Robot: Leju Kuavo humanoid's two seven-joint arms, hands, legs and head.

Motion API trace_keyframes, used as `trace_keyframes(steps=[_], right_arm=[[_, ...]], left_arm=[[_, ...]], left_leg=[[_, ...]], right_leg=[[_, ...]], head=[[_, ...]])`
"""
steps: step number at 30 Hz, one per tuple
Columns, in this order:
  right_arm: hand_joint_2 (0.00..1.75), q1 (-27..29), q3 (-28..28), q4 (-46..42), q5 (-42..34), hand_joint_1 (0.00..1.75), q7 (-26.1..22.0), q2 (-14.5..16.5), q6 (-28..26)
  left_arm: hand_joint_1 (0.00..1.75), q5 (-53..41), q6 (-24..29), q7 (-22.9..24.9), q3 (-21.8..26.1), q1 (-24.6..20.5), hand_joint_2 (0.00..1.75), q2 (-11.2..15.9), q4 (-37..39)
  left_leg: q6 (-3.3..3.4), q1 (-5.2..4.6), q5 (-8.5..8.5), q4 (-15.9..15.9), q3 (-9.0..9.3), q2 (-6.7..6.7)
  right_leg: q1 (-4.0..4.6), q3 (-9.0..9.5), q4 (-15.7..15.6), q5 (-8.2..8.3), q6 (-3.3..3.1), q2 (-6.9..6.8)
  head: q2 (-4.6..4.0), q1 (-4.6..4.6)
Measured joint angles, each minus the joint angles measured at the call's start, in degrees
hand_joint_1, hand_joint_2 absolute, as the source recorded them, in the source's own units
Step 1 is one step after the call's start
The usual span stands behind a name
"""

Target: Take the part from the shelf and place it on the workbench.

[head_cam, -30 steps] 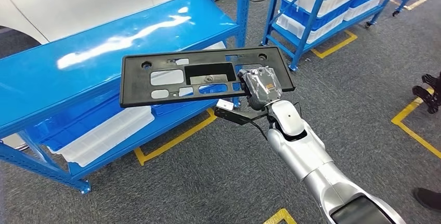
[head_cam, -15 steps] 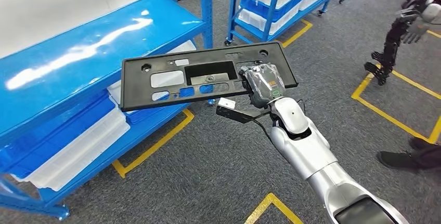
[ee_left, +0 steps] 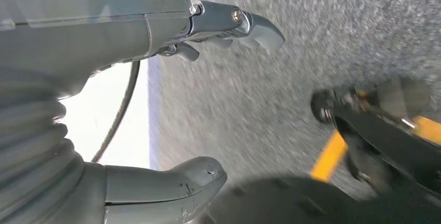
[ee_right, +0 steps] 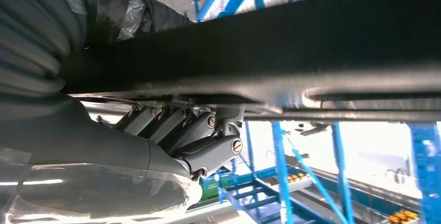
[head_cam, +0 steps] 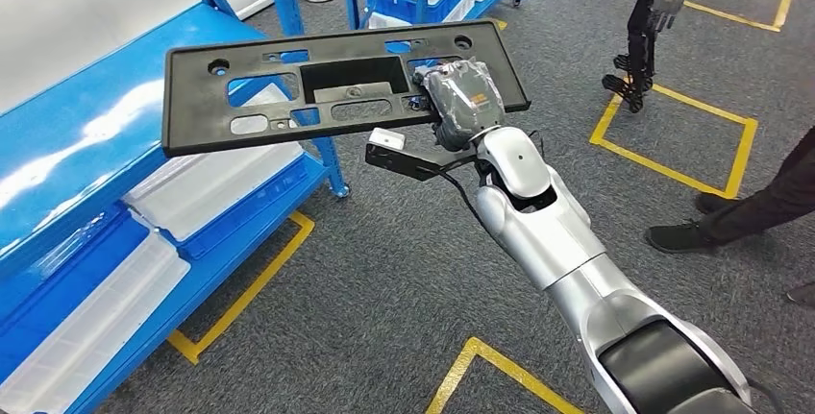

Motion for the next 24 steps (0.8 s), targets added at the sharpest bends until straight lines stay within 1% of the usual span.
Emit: trace_keyframes(steps=[1, 2, 3, 4, 5, 6, 7, 8, 9, 10, 11, 12, 13, 14, 15, 16, 17, 18, 19, 20, 21, 22, 23, 24], right_arm=[[1.75, 0.02, 0.19, -0.06, -0.01, 1.75, 0.24, 0.16, 0.5], [1.75, 0.13, 0.41, -0.26, -0.01, 1.75, 0.55, 0.21, 1.08], [1.75, 0.28, 0.6, -0.58, 0.0, 1.75, 0.9, 0.2, 1.65], [1.75, 0.46, 0.72, -1.0, -0.04, 1.75, 1.25, 0.17, 2.13], [1.75, 0.6, 0.78, -1.44, -0.17, 1.75, 1.51, 0.13, 2.45], [1.75, 0.66, 0.81, -1.83, -0.35, 1.75, 1.71, 0.11, 2.63], [1.75, 0.68, 0.82, -2.16, -0.59, 1.75, 1.84, 0.08, 2.72], [1.75, 0.74, 0.83, -2.42, -0.81, 1.75, 1.91, 0.03, 2.72], [1.75, 0.87, 0.83, -2.61, -0.98, 1.75, 1.93, -0.05, 2.69], [1.75, 1.06, 0.84, -2.74, -1.15, 1.75, 1.93, -0.15, 2.64], [1.75, 1.31, 0.86, -2.82, -1.29, 1.75, 1.96, -0.23, 2.56], [1.75, 1.51, 0.88, -2.88, -1.41, 1.75, 2.06, -0.3, 2.46], [1.75, 1.72, 0.93, -3.02, -1.49, 1.75, 2.28, -0.32, 2.31], [1.75, 2.06, 0.98, -3.31, -1.57, 1.75, 2.59, -0.38, 2.08], [1.75, 2.54, 1.03, -3.76, -1.72, 1.75, 2.9, -0.58, 1.83], [1.75, 3.27, 1.09, -4.43, -1.99, 1.75, 3.12, -0.99, 1.57], [1.75, 4.15, 1.13, -5.25, -2.5, 1.75, 3.12, -1.75, 1.33], [1.75, 5.05, 1.16, -6.16, -3.16, 1.75, 2.85, -2.83, 1.17], [1.75, 5.83, 1.19, -7.19, -4.0, 1.75, 2.28, -4.23, 1.07], [1.75, 6.39, 1.15, -8.2, -4.94, 1.75, 1.48, -5.81, 1.0], [1.75, 6.76, 1.03, -9.19, -5.9, 1.75, 0.53, -7.49, 0.97], [1.75, 7.02, 0.79, -10.17, -6.91, 1.75, -0.46, -9.18, 0.95], [1.75, 7.28, 0.41, -11.08, -7.83, 1.75, -1.36, -10.83, 0.94], [1.75, 7.68, -0.11, -11.92, -8.56, 1.75, -2.05, -12.5, 0.89]], left_arm=[[0.0, -0.52, 0.15, -0.37, -0.33, 0.12, 1.75, 0.01, 0.0], [0.0, -0.95, 0.36, -0.96, -0.64, 0.2, 1.75, 0.02, 0.0], [0.0, -1.28, 0.61, -1.65, -0.89, 0.23, 1.75, 0.03, 0.0], [0.0, -1.6, 0.85, -2.35, -1.15, 0.22, 1.75, 0.03, 0.0], [0.0, -1.87, 1.02, -2.94, -1.44, 0.21, 1.75, 0.04, 0.0], [0.0, -2.09, 1.16, -3.36, -1.69, 0.25, 1.75, 0.04, 0.0], [0.0, -2.32, 1.3, -3.65, -1.88, 0.29, 1.75, 0.04, 0.0], [0.0, -2.47, 1.48, -3.76, -2.01, 0.27, 1.75, 0.03, 0.0], [0.0, -2.58, 1.71, -3.62, -2.09, 0.19, 1.75, 0.03, 0.0], [0.0, -2.62, 1.98, -3.28, -2.16, 0.02, 1.75, 0.03, 0.0], [0.0, -2.58, 2.28, -2.74, -2.21, -0.14, 1.75, -0.02, 0.0], [0.0, -2.48, 2.6, -2.17, -2.24, -0.23, 1.75, -0.02, 0.0], [0.0, -2.32, 2.91, -1.75, -2.23, -0.23, 1.75, -0.03, 0.0], [0.0, -2.1, 3.2, -1.58, -2.17, -0.17, 1.75, -0.02, 0.0], [0.0, -1.85, 3.44, -1.69, -2.07, -0.1, 1.75, 0.03, 0.0], [0.0, -1.64, 3.63, -2.03, -1.95, -0.05, 1.75, 0.04, 0.0], [0.0, -1.5, 3.76, -2.51, -1.83, -0.06, 1.75, 0.04, 0.0], [0.0, -1.42, 3.86, -3.02, -1.74, -0.14, 1.75, 0.05, 0.0], [0.0, -1.27, 3.97, -3.52, -1.66, -0.28, 1.75, 0.04, -0.01], [0.0, -1.03, 4.05, -3.91, -1.53, -0.45, 1.75, 0.04, -0.01], [0.0, -0.65, 4.18, -4.16, -1.31, -0.61, 1.75, 0.03, -0.02], [0.0, -0.11, 4.33, -4.31, -0.96, -0.74, 1.75, 0.04, -0.02], [0.0, 0.4, 4.48, -4.37, -0.52, -0.82, 1.75, 0.07, -0.02], [0.0, 0.85, 4.61, -4.49, -0.06, -0.83, 1.75, 0.13, -0.02]], left_leg=[[-0.06, 0.0, -1.22, 3.5, -1.72, -0.39], [-0.09, 0.0, -1.39, 5.4, -2.73, -0.52], [-0.07, 0.02, -0.35, 5.01, -2.73, -0.58], [0.0, 0.07, 1.65, 2.4, -1.7, -0.86], [0.13, 0.18, 3.86, -1.57, -0.07, -1.8], [0.26, 0.31, 5.41, -5.31, 1.52, -3.09], [0.4, 0.41, 6.27, -8.0, 2.71, -4.2], [0.54, 0.42, 6.41, -9.35, 3.28, -4.97], [0.67, 0.33, 6.24, -9.61, 3.44, -4.91], [0.91, 0.35, 6.37, -9.77, 3.52, -4.3], [1.23, 0.4, 6.57, -10.02, 3.62, -3.56], [1.67, 0.49, 6.79, -10.3, 3.75, -2.78], [2.09, 0.55, 6.98, -10.58, 3.85, -1.95], [2.39, 0.46, 7.06, -10.71, 3.91, -1.14], [2.6, 0.34, 7.05, -10.76, 3.91, -0.4], [2.68, 0.24, 7.01, -10.75, 3.9, 0.35], [2.73, 0.19, 6.95, -10.73, 3.92, 1.06], [2.74, 0.17, 6.88, -10.72, 3.95, 1.72], [2.7, 0.16, 6.8, -10.7, 4.03, 2.28], [2.6, 0.13, 6.66, -10.67, 4.15, 2.81], [2.43, 0.01, 6.5, -10.62, 4.28, 3.3], [2.18, -0.18, 6.31, -10.55, 4.38, 3.77], [1.91, -0.36, 6.13, -10.53, 4.5, 4.33], [1.6, -0.5, 5.97, -10.59, 4.65, 4.93]], right_leg=[[0.08, -0.07, 0.09, 0.01, -0.07, 0.81], [0.14, -0.1, 0.21, 0.0, -0.1, 1.63], [0.17, -0.12, 0.37, -0.01, -0.1, 2.46], [0.16, -0.14, 0.58, -0.05, -0.05, 3.29], [0.11, -0.23, 0.82, -0.13, 0.07, 4.08], [0.15, -0.45, 1.16, -0.19, 0.27, 4.85], [0.13, -0.78, 1.44, -0.17, 0.57, 5.59], [0.07, -1.13, 1.6, -0.06, 0.93, 6.28], [-0.01, -1.42, 1.61, 0.15, 1.34, 6.97], [-0.08, -1.61, 1.49, 0.41, 1.73, 7.7], [-0.08, -1.76, 1.59, 0.4, 2.04, 7.71], [0.03, -2.17, 2.3, -0.11, 2.31, 6.74], [0.13, -3.1, 4.19, -1.28, 2.56, 5.1], [0.08, -4.49, 7.13, -2.94, 2.79, 3.04], [-0.04, -6.24, 10.72, -4.7, 3.06, 1.43], [-0.26, -7.9, 14.17, -6.04, 3.32, 0.58], [-0.48, -8.89, 16.22, -6.48, 3.53, 0.21], [-0.65, -8.92, 16.39, -5.98, 3.68, -0.02], [-0.77, -7.81, 14.43, -4.59, 3.73, -0.37], [-0.77, -5.73, 10.74, -2.72, 3.64, -1.23], [-0.45, -3.61, 6.8, -1.43, 3.38, -2.83], [-0.09, -1.97, 3.62, -0.51, 3.01, -4.06], [0.31, -1.09, 1.73, -0.18, 2.62, -4.89], [0.66, -0.96, 1.13, -0.34, 2.3, -4.96]], head=[[0.0, -0.01], [0.0, -0.01], [0.0, 0.0], [0.0, 0.0], [0.0, 0.0], [0.0, 0.01], [0.0, 0.0], [0.0, 0.01], [0.0, 0.01], [0.0, 0.01], [0.0, 0.02], [0.0, 0.16], [0.0, 0.31], [0.0, 0.45], [0.0, 0.6], [0.0, 0.59], [0.0, 0.6], [0.0, 0.6], [0.0, 0.6], [0.0, 0.61], [0.0, 0.61], [0.0, 0.61], [0.0, 0.59], [0.0, 0.59]])
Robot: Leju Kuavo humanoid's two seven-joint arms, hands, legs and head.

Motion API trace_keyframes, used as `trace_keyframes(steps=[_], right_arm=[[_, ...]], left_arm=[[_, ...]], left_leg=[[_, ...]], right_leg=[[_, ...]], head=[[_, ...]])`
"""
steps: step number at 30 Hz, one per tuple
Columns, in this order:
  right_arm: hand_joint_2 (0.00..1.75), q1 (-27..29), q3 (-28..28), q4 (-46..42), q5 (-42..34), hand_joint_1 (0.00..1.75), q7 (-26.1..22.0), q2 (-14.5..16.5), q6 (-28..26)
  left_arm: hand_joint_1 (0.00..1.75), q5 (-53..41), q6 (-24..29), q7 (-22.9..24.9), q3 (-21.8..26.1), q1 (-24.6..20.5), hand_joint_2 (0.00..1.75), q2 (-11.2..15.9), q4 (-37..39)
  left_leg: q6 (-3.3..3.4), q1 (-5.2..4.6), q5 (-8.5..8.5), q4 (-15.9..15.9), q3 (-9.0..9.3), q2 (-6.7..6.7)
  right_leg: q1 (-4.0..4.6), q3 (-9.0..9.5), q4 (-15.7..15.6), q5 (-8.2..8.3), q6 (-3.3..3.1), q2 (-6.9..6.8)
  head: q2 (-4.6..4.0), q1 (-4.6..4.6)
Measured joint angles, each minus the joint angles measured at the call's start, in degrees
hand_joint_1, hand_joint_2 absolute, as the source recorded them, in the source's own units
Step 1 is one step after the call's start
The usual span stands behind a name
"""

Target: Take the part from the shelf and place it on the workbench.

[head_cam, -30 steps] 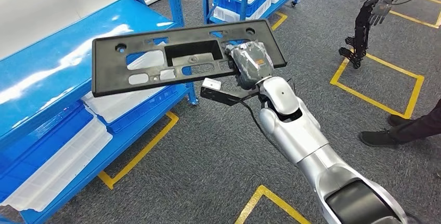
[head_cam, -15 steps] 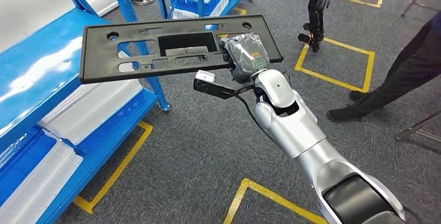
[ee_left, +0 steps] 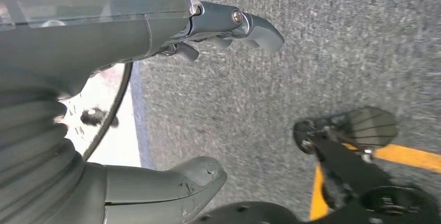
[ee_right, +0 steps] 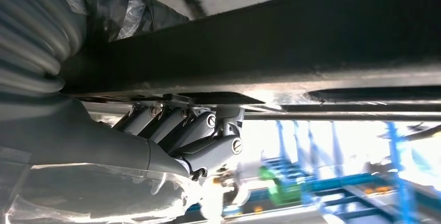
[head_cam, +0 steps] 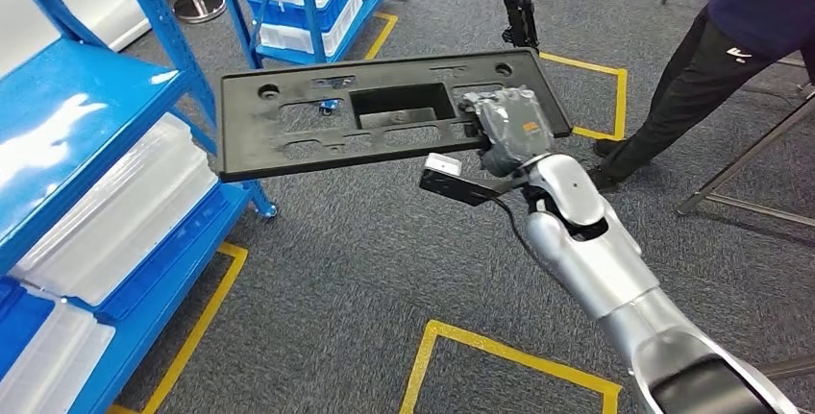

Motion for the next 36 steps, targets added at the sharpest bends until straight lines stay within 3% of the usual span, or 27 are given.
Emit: trace_keyframes(steps=[2, 4, 6, 7, 8, 9, 10, 11, 13, 15, 17, 19, 21, 23, 24, 25, 27, 29, 30, 32, 34, 36], right_arm=[[1.75, 1.46, -1.43, -1.75, -0.75, 1.75, -0.72, -3.38, -0.25], [1.75, 3.56, -3.27, -3.58, -1.05, 1.75, -1.29, -6.61, -0.7], [1.75, 5.77, -5.17, -5.15, -1.55, 1.75, -2.24, -9.33, -1.09], [1.75, 6.88, -6.05, -5.87, -1.81, 1.75, -2.74, -10.53, -1.2], [1.75, 8.04, -6.88, -6.62, -2.0, 1.75, -3.22, -11.57, -1.26], [1.75, 9.17, -7.74, -7.36, -2.13, 1.75, -3.61, -12.56, -1.29], [1.75, 10.23, -8.59, -8.04, -2.21, 1.75, -3.87, -13.44, -1.31], [1.75, 11.22, -9.53, -8.71, -2.24, 1.75, -4.11, -14.28, -1.34], [1.75, 13.09, -11.49, -9.99, -2.26, 1.75, -4.46, -15.78, -1.59], [1.75, 14.95, -13.46, -11.37, -2.24, 1.75, -4.8, -17.44, -1.91], [1.75, 16.61, -15.1, -12.47, -2.18, 1.75, -4.97, -19.19, -1.97], [1.75, 17.66, -16.52, -13.1, -2.26, 1.75, -5.1, -20.71, -1.89], [1.75, 18.01, -17.82, -13.37, -2.46, 1.75, -5.21, -21.6, -1.81], [1.75, 18.29, -18.8, -13.41, -2.57, 1.75, -5.22, -22.02, -1.77], [1.75, 18.51, -19.15, -13.41, -2.59, 1.75, -5.22, -22.19, -1.74], [1.75, 18.68, -19.44, -13.41, -2.52, 1.75, -5.22, -22.37, -1.73], [1.75, 18.85, -19.93, -13.42, -2.01, 1.75, -4.9, -22.86, -1.83], [1.75, 19.27, -21.0, -13.43, -1.64, 1.75, -4.11, -23.58, -2.1], [1.75, 19.72, -21.89, -13.43, -1.87, 1.75, -3.84, -24.09, -2.2], [1.75, 20.79, -23.99, -13.43, -2.85, 1.75, -3.97, -25.33, -2.27], [1.75, 21.43, -25.71, -13.43, -3.56, 1.75, -4.43, -26.43, -2.23], [1.75, 21.74, -26.72, -13.43, -3.71, 1.75, -4.8, -26.96, -2.21]], left_arm=[[0.0, 0.59, 0.09, -0.48, 0.89, 0.16, 1.75, 0.14, 0.0], [0.0, 1.33, 0.26, -0.71, 1.72, 0.66, 1.75, 0.36, 0.01], [0.0, 2.43, 0.9, 0.53, 2.87, 1.37, 1.75, 0.69, 0.02], [0.0, 2.92, 1.36, 1.68, 3.57, 1.75, 1.75, 0.9, 0.02], [0.0, 3.25, 1.83, 3.02, 4.24, 2.05, 1.75, 1.12, 0.02], [0.0, 3.44, 2.23, 4.31, 4.83, 2.29, 1.75, 1.32, 0.02], [0.0, 3.54, 2.54, 5.3, 5.3, 2.43, 1.75, 1.46, 0.02], [0.0, 3.66, 2.74, 5.91, 5.7, 2.47, 1.75, 1.55, 0.02], [0.0, 4.07, 2.67, 5.77, 6.5, 2.42, 1.75, 1.72, 0.02], [0.0, 4.76, 2.49, 5.01, 7.44, 2.32, 1.75, 1.79, 0.01], [0.0, 5.42, 2.4, 4.65, 8.33, 2.02, 1.75, 1.76, 0.0], [0.0, 5.72, 2.11, 4.73, 9.1, 1.8, 1.75, 1.72, 0.0], [0.0, 5.59, 1.63, 4.95, 9.58, 1.87, 1.75, 1.66, 0.0], [0.0, 5.42, 1.31, 5.07, 9.78, 1.94, 1.75, 1.61, 0.0], [0.0, 5.41, 1.22, 5.09, 9.83, 1.93, 1.75, 1.59, 0.0], [0.0, 5.4, 1.15, 5.09, 9.87, 1.89, 1.75, 1.56, 0.0], [0.0, 5.36, 0.97, 5.01, 9.98, 1.78, 1.75, 1.39, 0.0], [0.0, 4.87, 0.96, 4.58, 10.05, 1.71, 1.75, 0.87, 0.0], [0.0, 4.54, 1.11, 4.21, 10.05, 1.68, 1.75, 0.44, 0.0], [0.0, 3.94, 1.42, 3.44, 10.02, 1.53, 1.75, -0.5, 0.0], [0.0, 3.68, 1.55, 2.97, 10.0, 1.47, 1.75, -1.24, 0.0], [0.0, 3.56, 1.56, 2.62, 9.99, 1.62, 1.75, -1.81, 0.01]], left_leg=[[-0.59, 0.06, -0.44, -0.19, 0.47, 0.97], [-0.94, 0.3, -2.23, 1.8, 0.0, -1.11], [-0.99, 0.4, -5.82, 8.24, -2.83, -4.32], [-0.99, 0.38, -7.46, 12.21, -4.75, -5.02], [-0.98, 0.36, -8.2, 15.09, -6.27, -5.28], [-0.92, 0.36, -7.81, 16.13, -7.0, -5.42], [-0.8, 0.36, -6.31, 14.94, -6.75, -5.58], [-0.6, 0.37, -3.98, 11.7, -5.56, -6.15], [-0.09, 0.5, -0.58, 4.36, -2.64, -8.8], [0.24, 0.44, 0.05, 1.2, -1.28, -10.28], [0.67, 0.26, 0.27, 0.65, -0.93, -9.02], [1.49, 0.32, 0.73, -0.2, -0.45, -7.45], [2.03, 0.23, 0.93, -0.66, -0.22, -5.83], [2.14, 0.04, 0.83, -0.65, -0.24, -4.18], [2.13, 0.0, 0.74, -0.63, -0.22, -3.36], [2.05, -0.02, 0.63, -0.62, -0.16, -2.56], [1.72, -0.05, 0.31, -0.57, 0.15, -1.09], [1.13, -0.33, -0.1, -0.48, 0.48, 0.0], [0.82, -0.47, -0.27, -0.47, 0.62, 0.43], [0.24, -0.57, -0.5, -0.6, 0.88, 1.29], [-0.3, -0.36, -1.69, 0.68, 0.55, -0.28], [-0.48, -0.13, -5.02, 6.42, -2.01, -3.72]], right_leg=[[-0.11, 0.15, -0.42, 0.24, -0.54, 1.7], [-0.51, 0.69, -1.15, 0.5, -1.16, 3.05], [-0.61, 0.98, -1.45, 0.58, -1.66, 4.36], [-0.54, 0.97, -1.41, 0.55, -1.82, 5.17], [-0.48, 0.98, -1.31, 0.5, -1.89, 6.11], [-0.44, 0.99, -1.18, 0.43, -1.89, 7.1], [-0.44, 1.01, -1.0, 0.34, -1.84, 8.09], [-0.47, 1.04, -0.77, 0.21, -1.72, 9.01], [-0.51, 0.84, -0.19, -0.08, -1.28, 10.54], [-0.72, 0.35, 0.08, -0.06, -0.53, 11.83], [-1.05, 0.05, -0.07, 0.2, 0.33, 12.85], [-1.0, -0.68, 1.4, -0.81, 0.87, 10.57], [-0.96, -3.39, 7.11, -4.0, 1.28, 6.69], [-1.31, -6.74, 13.93, -6.76, 1.73, 5.26], [-1.49, -7.35, 15.25, -6.84, 1.89, 5.04], [-1.63, -6.81, 14.36, -5.91, 2.01, 4.85], [-1.71, -2.7, 7.05, -2.61, 2.08, 3.25], [-1.31, 0.8, 0.71, -0.75, 1.71, 1.45], [-1.08, 1.37, -0.47, -0.69, 1.44, 1.12], [-0.84, 1.26, -0.54, -0.7, 0.75, 2.27], [-1.02, 1.4, -0.88, -0.5, -0.02, 3.48], [-1.15, 1.61, -1.15, -0.36, -0.77, 4.82]], head=[[0.0, -0.03], [0.0, -0.09], [0.0, -0.12], [0.0, -0.13], [0.0, -0.13], [0.0, -0.14], [0.0, -0.14], [0.0, -0.14], [0.0, -0.11], [0.0, -0.1], [0.0, -0.13], [0.0, 0.01], [0.0, 0.23], [0.0, 0.3], [0.0, 0.3], [0.0, 0.31], [0.0, 0.31], [0.0, 0.27], [0.0, 0.25], [0.0, 0.25], [0.0, 0.21], [0.0, 0.17]])
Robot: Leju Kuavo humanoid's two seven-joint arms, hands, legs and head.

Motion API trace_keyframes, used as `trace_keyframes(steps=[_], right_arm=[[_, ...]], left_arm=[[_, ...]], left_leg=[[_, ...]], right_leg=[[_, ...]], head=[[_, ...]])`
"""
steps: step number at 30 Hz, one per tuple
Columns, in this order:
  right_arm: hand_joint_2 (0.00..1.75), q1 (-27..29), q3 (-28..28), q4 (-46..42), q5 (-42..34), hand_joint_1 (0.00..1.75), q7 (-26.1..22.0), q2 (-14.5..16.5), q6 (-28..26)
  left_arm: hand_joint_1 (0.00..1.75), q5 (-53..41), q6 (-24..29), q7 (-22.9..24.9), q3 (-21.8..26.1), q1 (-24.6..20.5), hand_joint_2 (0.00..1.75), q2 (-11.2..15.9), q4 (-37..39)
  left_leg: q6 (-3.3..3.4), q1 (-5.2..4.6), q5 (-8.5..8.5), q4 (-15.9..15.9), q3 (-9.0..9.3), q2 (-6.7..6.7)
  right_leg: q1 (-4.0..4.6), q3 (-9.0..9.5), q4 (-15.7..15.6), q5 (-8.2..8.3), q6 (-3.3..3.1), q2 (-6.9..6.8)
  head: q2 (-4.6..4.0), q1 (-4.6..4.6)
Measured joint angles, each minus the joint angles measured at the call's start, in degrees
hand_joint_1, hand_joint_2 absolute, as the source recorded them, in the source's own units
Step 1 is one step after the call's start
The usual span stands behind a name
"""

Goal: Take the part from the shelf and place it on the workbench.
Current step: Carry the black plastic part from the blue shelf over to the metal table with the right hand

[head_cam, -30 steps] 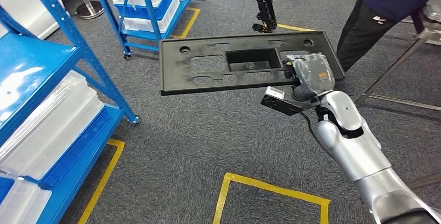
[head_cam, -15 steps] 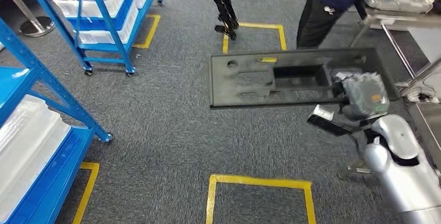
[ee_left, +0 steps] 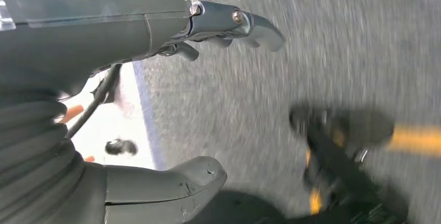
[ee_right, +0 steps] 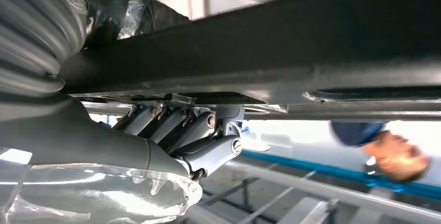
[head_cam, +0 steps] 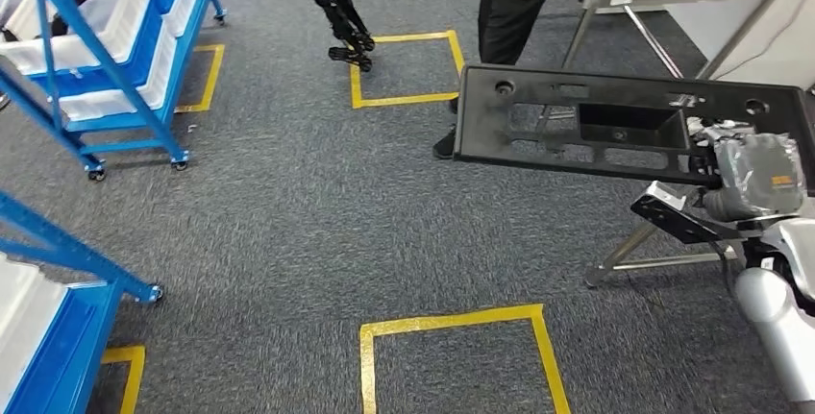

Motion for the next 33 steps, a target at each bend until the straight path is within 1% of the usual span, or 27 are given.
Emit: trace_keyframes(steps=[1, 2, 3, 4, 5, 6, 8, 9, 10, 11, 12, 13, 14, 16, 17, 18, 19, 20, 22, 24, 25, 27, 28, 30, 31, 32, 33], right_arm=[[1.75, 0.23, -0.28, 0.0, 0.03, 1.75, -0.14, -0.07, 0.02], [1.75, 0.59, -0.52, 0.0, 0.1, 1.75, -0.31, -0.07, 0.07], [1.75, 1.04, -0.81, -0.02, 0.24, 1.75, -0.47, -0.07, 0.18], [1.75, 1.46, -1.16, -0.06, 0.42, 1.75, -0.6, -0.07, 0.34], [1.75, 1.77, -1.53, -0.11, 0.59, 1.75, -0.72, -0.07, 0.51], [1.75, 1.95, -1.92, -0.19, 0.75, 1.75, -0.8, -0.06, 0.69], [1.75, 2.02, -2.48, -0.31, 0.96, 1.75, -0.85, -0.02, 0.9], [1.75, 2.07, -2.66, -0.35, 1.11, 1.75, -0.85, 0.01, 0.96], [1.75, 2.21, -2.76, -0.37, 1.25, 1.75, -0.86, 0.03, 0.99], [1.75, 2.42, -2.86, -0.39, 1.4, 1.75, -0.86, 0.01, 1.02], [1.75, 2.74, -2.97, -0.43, 1.54, 1.75, -0.9, -0.05, 1.02], [1.75, 2.97, -3.12, -0.45, 1.62, 1.75, -0.94, -0.14, 1.03], [1.75, 3.07, -3.27, -0.49, 1.68, 1.75, -0.97, -0.21, 1.02], [1.75, 3.1, -3.46, -0.52, 1.69, 1.75, -0.99, -0.21, 1.02], [1.75, 3.15, -3.5, -0.53, 1.69, 1.75, -0.99, -0.15, 1.02], [1.75, 3.26, -3.5, -0.51, 1.7, 1.75, -0.99, -0.1, 1.04], [1.75, 3.38, -3.5, -0.5, 1.71, 1.75, -0.99, -0.06, 1.05], [1.75, 3.46, -3.5, -0.49, 1.73, 1.75, -0.99, -0.03, 1.06], [1.75, 3.54, -3.55, -0.61, 1.96, 1.75, -0.99, 0.01, 1.02], [1.75, 3.8, -3.62, -0.99, 2.57, 1.75, -0.93, 0.24, 0.93], [1.75, 4.05, -3.64, -1.24, 2.92, 1.75, -0.84, 0.39, 0.89], [1.75, 4.62, -3.76, -1.75, 3.42, 1.75, -0.64, 0.59, 0.84], [1.75, 4.79, -3.92, -2.02, 3.54, 1.75, -0.59, 0.61, 0.81], [1.75, 4.87, -4.29, -2.46, 3.59, 1.75, -0.5, 0.62, 0.78], [1.75, 4.89, -4.43, -2.57, 3.54, 1.75, -0.44, 0.68, 0.79], [1.75, 4.94, -4.48, -2.6, 3.47, 1.75, -0.38, 0.75, 0.82], [1.75, 5.07, -4.48, -2.6, 3.39, 1.75, -0.35, 0.84, 0.88]], left_arm=[[0.0, -0.07, 0.03, -0.24, 0.0, 0.08, 1.75, -0.24, 0.0], [0.0, -0.2, 0.1, -0.47, 0.0, 0.13, 1.75, -0.37, 0.0], [0.0, -0.39, 0.21, -0.69, 0.0, 0.15, 1.75, -0.46, -0.01], [0.0, -0.64, 0.31, -0.87, 0.0, 0.14, 1.75, -0.54, -0.01], [0.0, -0.87, 0.39, -1.01, 0.0, 0.12, 1.75, -0.61, -0.01], [0.0, -1.06, 0.42, -1.09, 0.0, 0.1, 1.75, -0.67, -0.01], [0.0, -1.3, 0.34, -1.16, -0.01, 0.09, 1.75, -0.79, -0.01], [0.0, -1.43, 0.28, -1.16, -0.02, 0.08, 1.75, -0.86, -0.01], [0.0, -1.55, 0.22, -1.16, -0.03, -0.02, 1.75, -0.93, -0.01], [0.0, -1.65, 0.15, -1.16, -0.04, -0.13, 1.75, -1.03, -0.01], [0.0, -1.72, 0.09, -1.16, -0.08, -0.25, 1.75, -1.15, -0.01], [0.0, -1.75, 0.02, -1.17, -0.11, -0.33, 1.75, -1.26, -0.01], [0.0, -1.75, -0.04, -1.18, -0.14, -0.3, 1.75, -1.37, -0.01], [0.0, -1.76, -0.1, -1.2, -0.15, -0.17, 1.75, -1.48, -0.01], [0.0, -1.76, -0.12, -1.2, -0.15, -0.11, 1.75, -1.5, -0.01], [0.0, -1.76, -0.14, -1.2, -0.15, -0.07, 1.75, -1.5, -0.01], [0.0, -1.76, -0.15, -1.19, -0.16, -0.06, 1.75, -1.52, -0.01], [0.0, -1.76, -0.16, -1.17, -0.16, -0.07, 1.75, -1.55, -0.01], [0.0, -1.76, -0.16, -0.98, -0.17, -0.1, 1.75, -1.6, -0.01], [0.0, -1.81, -0.17, -0.49, -0.16, -0.1, 1.75, -1.58, -0.01], [0.0, -1.89, -0.17, -0.14, -0.15, -0.12, 1.75, -1.56, -0.01], [0.0, -2.19, -0.17, 0.66, -0.15, -0.3, 1.75, -1.59, -0.01], [0.0, -2.33, -0.17, 1.0, -0.15, -0.39, 1.75, -1.63, -0.01], [0.0, -2.59, -0.2, 1.5, -0.15, -0.4, 1.75, -1.71, -0.01], [0.0, -2.7, -0.22, 1.63, -0.15, -0.34, 1.75, -1.74, -0.01], [0.0, -2.8, -0.24, 1.76, -0.15, -0.26, 1.75, -1.75, -0.01], [0.0, -2.88, -0.25, 1.84, -0.14, -0.17, 1.75, -1.75, -0.01]], left_leg=[[0.06, -0.01, -1.89, 4.14, -2.04, -1.08], [0.13, -0.04, -3.23, 7.97, -4.03, -1.54], [0.26, -0.08, -3.47, 10.22, -5.39, -1.74], [0.46, -0.11, -2.51, 10.25, -5.77, -1.89], [0.76, -0.14, -0.55, 8.03, -5.06, -2.18], [1.13, -0.17, 1.97, 4.05, -3.5, -3.11], [1.85, -0.13, 5.07, -3.1, -0.49, -5.86], [2.07, -0.16, 5.54, -4.98, 0.38, -6.78], [2.2, -0.2, 5.39, -5.52, 0.71, -6.89], [2.31, -0.27, 5.49, -5.91, 0.98, -6.17], [2.55, -0.28, 5.73, -6.37, 1.26, -5.35], [2.88, -0.24, 6.02, -7.0, 1.59, -4.51], [3.19, -0.2, 6.3, -7.65, 1.92, -3.65], [3.52, -0.26, 6.48, -8.27, 2.26, -2.07], [3.51, -0.3, 6.41, -8.28, 2.29, -1.26], [3.45, -0.33, 6.3, -8.25, 2.29, -0.4], [3.35, -0.33, 6.16, -8.19, 2.32, 0.42], [3.17, -0.31, 5.99, -8.1, 2.37, 1.22], [2.56, -0.4, 5.44, -7.73, 2.54, 2.61], [1.73, -0.61, 4.74, -7.32, 2.83, 3.82], [1.34, -0.71, 4.47, -7.25, 3.02, 4.38], [0.67, -0.51, 4.01, -7.2, 3.45, 5.28], [0.38, -0.33, 3.43, -6.64, 3.44, 4.61], [0.09, 0.01, 0.71, -2.37, 1.72, 1.44], [0.15, 0.03, -1.22, 1.53, -0.14, -0.33], [0.26, -0.01, -2.95, 5.72, -2.31, -1.27], [0.41, -0.07, -3.92, 9.07, -4.2, -1.67]], right_leg=[[0.11, 0.02, 0.03, -0.03, -0.25, 0.71], [0.26, 0.02, 0.11, -0.08, -0.4, 1.51], [0.42, 0.04, 0.21, -0.14, -0.48, 2.34], [0.56, 0.06, 0.33, -0.2, -0.53, 3.18], [0.65, 0.1, 0.45, -0.27, -0.55, 4.06], [0.66, 0.14, 0.58, -0.34, -0.52, 4.92], [0.62, 0.01, 0.87, -0.46, -0.2, 6.56], [0.46, -0.14, 0.92, -0.43, 0.13, 7.33], [0.28, -0.32, 0.89, -0.32, 0.52, 8.09], [0.11, -0.45, 0.71, -0.13, 0.98, 8.87], [-0.04, -0.56, 0.77, -0.1, 1.28, 8.8], [-0.01, -0.91, 1.41, -0.52, 1.49, 7.58], [0.06, -1.71, 2.99, -1.5, 1.66, 5.68], [-0.02, -4.89, 9.36, -4.84, 2.01, 1.55], [-0.23, -6.72, 12.92, -6.27, 2.31, 0.71], [-0.52, -7.98, 15.29, -6.83, 2.61, 0.33], [-0.81, -8.24, 15.71, -6.36, 2.89, 0.11], [-1.09, -7.35, 13.94, -4.96, 3.16, -0.22], [-1.25, -3.25, 6.37, -1.55, 3.48, -2.39], [-0.88, -0.57, 1.31, -0.15, 2.96, -4.04], [-0.58, -0.38, 0.8, -0.33, 2.51, -4.02], [-0.46, -0.41, 0.79, -0.37, 1.55, -2.51], [-0.48, -0.31, 0.73, -0.36, 1.11, -1.82], [-0.53, -0.06, 0.56, -0.33, 0.19, -0.57], [-0.36, -0.03, 0.57, -0.38, -0.14, 0.04], [-0.16, -0.02, 0.59, -0.42, -0.36, 0.73], [0.07, 0.01, 0.62, -0.46, -0.51, 1.51]], head=[[0.0, 0.0], [0.0, -0.01], [0.0, -0.01], [0.0, 0.0], [0.0, 0.0], [0.0, 0.01], [0.0, 0.03], [0.0, 0.03], [0.0, 0.03], [0.0, 0.03], [0.0, 0.02], [0.0, 0.09], [0.0, 0.15], [0.0, 0.29], [0.0, 0.29], [0.0, 0.3], [0.0, 0.31], [0.0, 0.31], [0.0, 0.31], [0.0, 0.25], [0.0, 0.2], [0.0, 0.15], [0.0, 0.14], [0.0, 0.09], [0.0, 0.07], [0.0, 0.06], [0.0, 0.07]])
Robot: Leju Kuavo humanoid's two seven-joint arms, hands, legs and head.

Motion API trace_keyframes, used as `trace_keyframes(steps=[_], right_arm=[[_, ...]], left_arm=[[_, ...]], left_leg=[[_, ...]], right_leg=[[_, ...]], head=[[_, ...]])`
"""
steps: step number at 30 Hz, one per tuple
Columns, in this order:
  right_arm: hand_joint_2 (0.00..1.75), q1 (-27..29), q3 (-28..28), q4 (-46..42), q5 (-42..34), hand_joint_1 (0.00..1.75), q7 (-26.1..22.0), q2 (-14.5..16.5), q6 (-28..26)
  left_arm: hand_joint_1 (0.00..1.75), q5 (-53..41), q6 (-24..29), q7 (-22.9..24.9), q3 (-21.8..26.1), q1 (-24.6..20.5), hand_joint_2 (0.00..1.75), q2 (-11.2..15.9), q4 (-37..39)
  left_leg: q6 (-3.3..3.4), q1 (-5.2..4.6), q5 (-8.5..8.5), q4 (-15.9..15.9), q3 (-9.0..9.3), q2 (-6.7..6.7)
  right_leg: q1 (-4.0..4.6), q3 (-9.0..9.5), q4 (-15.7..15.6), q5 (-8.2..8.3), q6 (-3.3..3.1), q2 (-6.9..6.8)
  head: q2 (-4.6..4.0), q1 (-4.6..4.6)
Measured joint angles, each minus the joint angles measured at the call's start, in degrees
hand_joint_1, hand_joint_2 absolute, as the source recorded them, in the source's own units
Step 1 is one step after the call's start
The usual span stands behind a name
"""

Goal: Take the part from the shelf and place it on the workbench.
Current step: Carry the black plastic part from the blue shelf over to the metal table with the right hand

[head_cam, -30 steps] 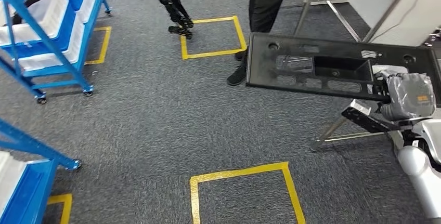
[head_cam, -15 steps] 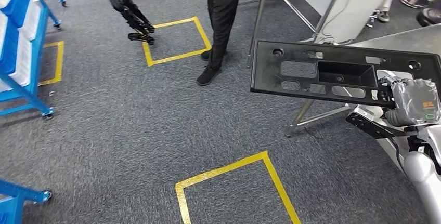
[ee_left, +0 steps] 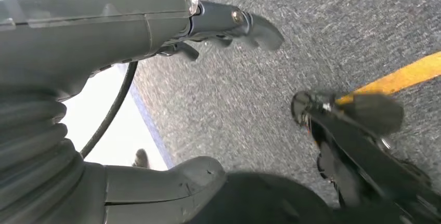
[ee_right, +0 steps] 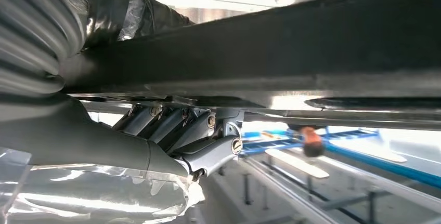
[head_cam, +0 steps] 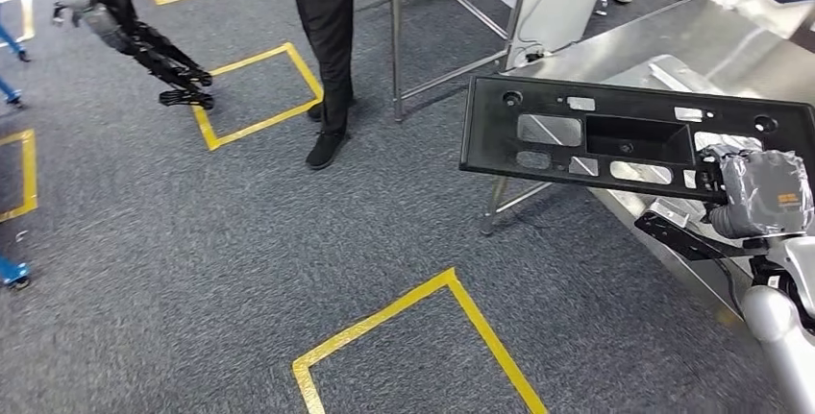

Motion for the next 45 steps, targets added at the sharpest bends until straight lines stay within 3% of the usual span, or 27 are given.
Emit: trace_keyframes(steps=[1, 2, 5, 7, 9, 10, 12, 14, 16, 18, 20, 22, 24, 25, 27, 29, 30, 31, 32, 34, 36, 38, 39, 40, 42, 44, 45], right_arm=[[1.75, 0.13, -0.01, 0.01, -0.07, 1.75, -0.02, 0.05, 0.08], [1.75, 0.22, -0.01, 0.01, -0.11, 1.75, -0.1, 0.08, 0.17], [1.75, 0.14, -0.02, 0.03, -0.2, 1.75, -0.4, 0.31, 0.42], [1.75, -0.01, -0.01, 0.07, -0.21, 1.75, -0.5, 0.62, 0.56], [1.75, -0.09, -0.02, 0.1, -0.21, 1.75, -0.54, 0.76, 0.65], [1.75, -0.1, -0.04, 0.11, -0.22, 1.75, -0.6, 0.74, 0.67], [1.75, -0.45, -0.13, 0.19, -0.25, 1.75, -0.68, 0.63, 0.69], [1.75, -0.83, -0.17, 0.31, -0.32, 1.75, -0.69, 0.61, 0.71], [1.75, -0.84, -0.17, 0.51, -0.38, 1.75, -0.69, 0.68, 0.72], [1.75, -0.83, -0.18, 0.69, -0.42, 1.75, -0.71, 0.73, 0.73], [1.75, -0.92, -0.23, 0.74, -0.55, 1.75, -0.74, 0.75, 0.74], [1.75, -0.99, -0.36, 0.77, -0.77, 1.75, -0.79, 0.81, 0.78], [1.75, -1.0, -0.51, 0.8, -0.91, 1.75, -0.83, 0.83, 0.84], [1.75, -1.0, -0.62, 0.77, -0.93, 1.75, -0.86, 0.8, 0.87], [1.75, -1.28, -0.81, 0.68, -0.93, 1.75, -0.93, 0.74, 0.89], [1.75, -1.49, -0.88, 0.6, -0.93, 1.75, -0.98, 0.79, 0.9], [1.75, -1.5, -0.87, 0.58, -0.93, 1.75, -0.99, 0.83, 0.9], [1.75, -1.48, -0.87, 0.57, -0.93, 1.75, -0.99, 0.86, 0.91], [1.75, -1.46, -0.87, 0.56, -0.93, 1.75, -1.0, 0.87, 0.91], [1.75, -1.46, -0.88, 0.55, -0.86, 1.75, -0.91, 0.86, 0.87], [1.75, -1.41, -0.89, 0.55, -0.56, 1.75, -0.59, 0.88, 0.79], [1.75, -1.26, -0.92, 0.55, -0.26, 1.75, -0.25, 0.89, 0.72], [1.75, -1.19, -0.97, 0.54, -0.07, 1.75, -0.11, 0.87, 0.69], [1.75, -1.07, -1.05, 0.48, 0.36, 1.75, 0.06, 0.78, 0.55], [1.75, -0.98, -1.26, 0.37, 2.19, 1.75, 0.66, 0.51, -0.36], [1.75, -0.95, -1.36, 0.34, 4.19, 1.75, 1.46, 0.36, -1.53], [1.75, -0.91, -1.36, 0.36, 4.79, 1.75, 1.75, 0.37, -1.84]], left_arm=[[0.0, -0.04, -0.01, 0.08, 0.01, 0.08, 1.75, 0.0, 0.0], [0.0, -0.06, -0.02, 0.15, 0.02, 0.12, 1.75, 0.0, 0.0], [0.0, -0.1, -0.12, 0.24, 0.08, 0.11, 1.75, 0.07, 0.0], [0.0, -0.1, -0.21, 0.23, 0.19, 0.02, 1.75, 0.16, 0.0], [0.0, -0.1, -0.23, 0.23, 0.26, -0.23, 1.75, 0.16, 0.0], [0.0, -0.1, -0.25, 0.24, 0.28, -0.37, 1.75, 0.14, 0.0], [0.0, -0.09, -0.28, 0.23, 0.36, -0.41, 1.75, 0.11, 0.0], [0.0, -0.08, -0.29, 0.23, 0.55, -0.28, 1.75, 0.11, 0.0], [0.0, -0.08, -0.31, 0.25, 0.81, -0.2, 1.75, 0.11, 0.0], [0.0, -0.08, -0.35, 0.27, 1.04, -0.23, 1.75, 0.1, 0.0], [0.0, -0.08, -0.39, 0.31, 1.19, -0.26, 1.75, 0.21, -0.02], [0.0, -0.08, -0.39, 0.36, 1.29, -0.27, 1.75, 0.39, -0.04], [0.0, -0.1, -0.43, 0.42, 1.32, -0.43, 1.75, 0.44, -0.04], [0.0, -0.15, -0.47, 0.45, 1.32, -0.56, 1.75, 0.43, -0.04], [0.0, -0.23, -0.61, 0.51, 1.32, -0.64, 1.75, 0.4, -0.04], [0.0, -0.31, -0.75, 0.56, 1.32, -0.56, 1.75, 0.37, -0.04], [0.0, -0.37, -0.8, 0.6, 1.32, -0.49, 1.75, 0.37, -0.04], [0.0, -0.46, -0.84, 0.66, 1.32, -0.41, 1.75, 0.36, -0.04], [0.0, -0.55, -0.87, 0.72, 1.32, -0.34, 1.75, 0.36, -0.04], [0.0, -0.7, -0.95, 0.86, 1.32, -0.26, 1.75, 0.36, -0.04], [0.0, -0.84, -1.02, 0.96, 1.35, -0.24, 1.75, 0.46, -0.04], [0.0, -0.93, -1.03, 1.03, 1.38, -0.31, 1.75, 0.56, -0.04], [0.0, -0.98, -1.02, 1.06, 1.39, -0.37, 1.75, 0.56, -0.04], [0.0, -1.03, -1.02, 1.1, 1.4, -0.48, 1.75, 0.52, -0.04], [0.0, -1.14, -1.03, 1.26, 1.45, -0.56, 1.75, 0.45, -0.04], [0.0, -1.22, -1.03, 1.42, 1.58, -0.49, 1.75, 0.39, -0.04], [0.0, -1.25, -1.03, 1.46, 1.65, -0.43, 1.75, 0.35, -0.04]], left_leg=[[0.22, -0.09, 0.18, 1.51, -1.09, -0.17], [0.53, -0.18, 1.57, 0.64, -1.07, -0.34], [1.77, -0.49, 8.24, -10.66, 3.2, -3.38], [2.16, -0.6, 9.55, -14.73, 4.97, -4.92], [2.38, -0.64, 9.66, -15.5, 5.48, -3.78], [2.62, -0.6, 9.97, -16.15, 5.82, -2.99], [3.13, -0.46, 10.65, -17.64, 6.51, -1.35], [3.33, -0.52, 10.75, -18.07, 6.74, 0.16], [3.19, -0.51, 10.5, -17.99, 6.77, 1.75], [2.84, -0.36, 10.08, -17.66, 6.83, 3.26], [2.11, -0.39, 9.32, -16.89, 6.9, 4.6], [1.25, -0.66, 8.59, -16.27, 7.07, 5.65], [0.61, -0.74, 8.12, -16.14, 7.43, 6.78], [0.29, -0.63, 7.75, -15.93, 7.56, 6.64], [-0.14, -0.2, 5.7, -13.19, 6.61, 4.01], [-0.14, -0.02, 2.02, -5.77, 2.99, 0.77], [-0.02, -0.07, 0.56, -1.63, 0.75, 0.19], [0.21, -0.17, 0.11, 1.2, -0.99, -0.03], [0.55, -0.3, 0.92, 1.78, -1.72, -0.16], [1.58, -0.74, 5.4, -3.9, 0.08, -1.2], [2.68, -1.07, 9.07, -11.75, 3.25, -3.82], [3.13, -1.3, 9.91, -14.86, 4.72, -4.7], [3.17, -1.39, 10.06, -15.2, 4.93, -3.95], [3.3, -1.32, 10.33, -15.78, 5.24, -3.3], [3.66, -1.06, 11.07, -17.31, 5.92, -2.17], [3.8, -0.96, 11.46, -18.06, 6.25, -1.23], [3.78, -0.95, 11.46, -18.05, 6.23, -0.83]], right_leg=[[0.22, 0.04, 0.04, -0.03, -0.07, 0.84], [0.37, 0.1, 0.09, -0.06, -0.12, 1.71], [0.47, 0.24, 0.23, -0.12, -0.07, 4.26], [0.28, 0.01, 0.23, 0.0, 0.39, 5.76], [0.04, -0.26, -0.08, 0.32, 1.19, 7.14], [0.03, -0.4, 0.01, 0.27, 1.45, 6.68], [0.24, -1.75, 2.67, -1.49, 1.8, 3.2], [0.02, -5.01, 9.31, -4.9, 2.18, -0.42], [-0.53, -7.55, 14.21, -6.29, 2.81, -1.28], [-1.07, -6.07, 11.22, -3.73, 3.45, -1.96], [-1.18, -2.2, 3.69, -0.63, 3.87, -4.46], [-0.84, -0.49, 0.29, 0.08, 3.33, -5.92], [-0.62, -0.68, 0.6, -0.17, 2.31, -4.69], [-0.66, -0.67, 0.57, -0.2, 1.92, -4.0], [-0.77, -0.54, 0.46, -0.14, 1.08, -2.64], [-0.5, -0.49, 0.45, -0.12, 0.48, -1.29], [-0.27, -0.48, 0.46, -0.14, 0.32, -0.53], [-0.03, -0.45, 0.48, -0.15, 0.22, 0.33], [0.17, -0.41, 0.5, -0.15, 0.17, 1.24], [0.39, -0.27, 0.52, -0.15, 0.15, 3.03], [0.37, -0.27, 0.57, -0.11, 0.23, 4.53], [0.04, -0.44, 0.51, 0.04, 0.67, 5.84], [-0.1, -0.5, 0.35, 0.19, 1.04, 6.45], [-0.23, -0.54, 0.27, 0.25, 1.32, 6.56], [0.0, -1.23, 1.76, -0.99, 1.73, 3.84], [-0.01, -3.74, 7.34, -4.37, 2.22, 0.0], [-0.27, -5.33, 10.79, -5.98, 2.56, -0.85]], head=[[0.0, 0.01], [0.0, 0.01], [0.0, 0.03], [0.0, 0.03], [0.0, 0.02], [0.0, 0.06], [0.0, 0.2], [0.0, 0.32], [0.0, 0.33], [0.0, 0.33], [0.0, 0.34], [0.0, 0.28], [0.0, 0.23], [0.0, 0.22], [0.0, 0.19], [0.0, 0.15], [0.0, 0.15], [0.0, 0.15], [0.0, 0.16], [0.0, 0.16], [0.0, 0.19], [0.0, 0.16], [0.0, 0.12], [0.0, 0.08], [0.0, 0.22], [0.0, 0.45], [0.0, 0.49]])
